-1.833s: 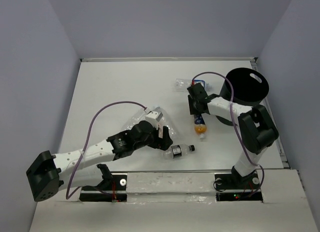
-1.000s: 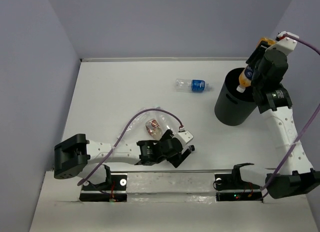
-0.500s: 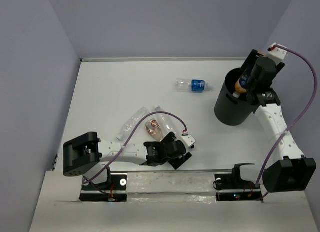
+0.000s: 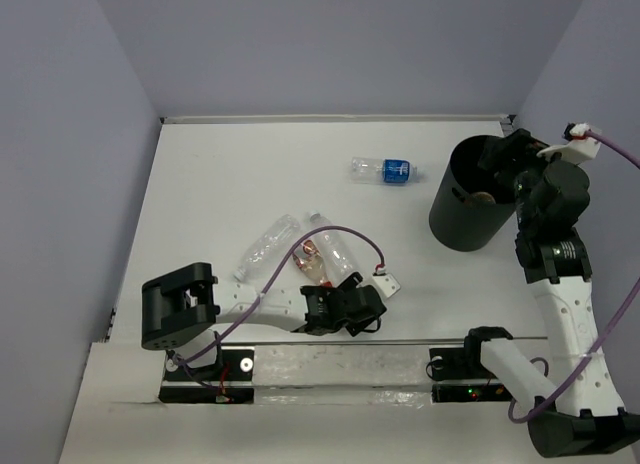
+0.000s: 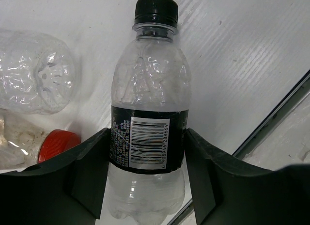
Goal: Put the plastic bottles in the bin
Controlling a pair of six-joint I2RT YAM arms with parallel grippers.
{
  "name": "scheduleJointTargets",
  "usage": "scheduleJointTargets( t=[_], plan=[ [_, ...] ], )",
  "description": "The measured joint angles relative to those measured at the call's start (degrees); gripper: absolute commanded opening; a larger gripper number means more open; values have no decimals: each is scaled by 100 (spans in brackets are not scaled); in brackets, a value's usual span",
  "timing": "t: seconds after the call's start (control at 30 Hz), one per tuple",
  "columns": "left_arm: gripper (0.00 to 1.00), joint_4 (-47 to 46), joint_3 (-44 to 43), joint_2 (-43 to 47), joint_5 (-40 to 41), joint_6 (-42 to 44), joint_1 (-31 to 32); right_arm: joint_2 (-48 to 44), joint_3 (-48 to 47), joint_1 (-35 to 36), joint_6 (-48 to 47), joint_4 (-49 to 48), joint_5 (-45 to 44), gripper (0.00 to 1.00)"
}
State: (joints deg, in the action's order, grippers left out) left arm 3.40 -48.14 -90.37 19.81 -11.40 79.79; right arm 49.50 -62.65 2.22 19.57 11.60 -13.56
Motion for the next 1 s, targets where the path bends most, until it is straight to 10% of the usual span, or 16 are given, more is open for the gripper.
scheduleJointTargets(
  t=[0.27,1.0],
  plan=[
    [38,103,-2,378,101,-87,11,-929,944,0,575,640,1980,90],
    [39,-1912,-192,1770,612,-358,-192,-1602,2527,247,1735,527,5641,98]
  ],
)
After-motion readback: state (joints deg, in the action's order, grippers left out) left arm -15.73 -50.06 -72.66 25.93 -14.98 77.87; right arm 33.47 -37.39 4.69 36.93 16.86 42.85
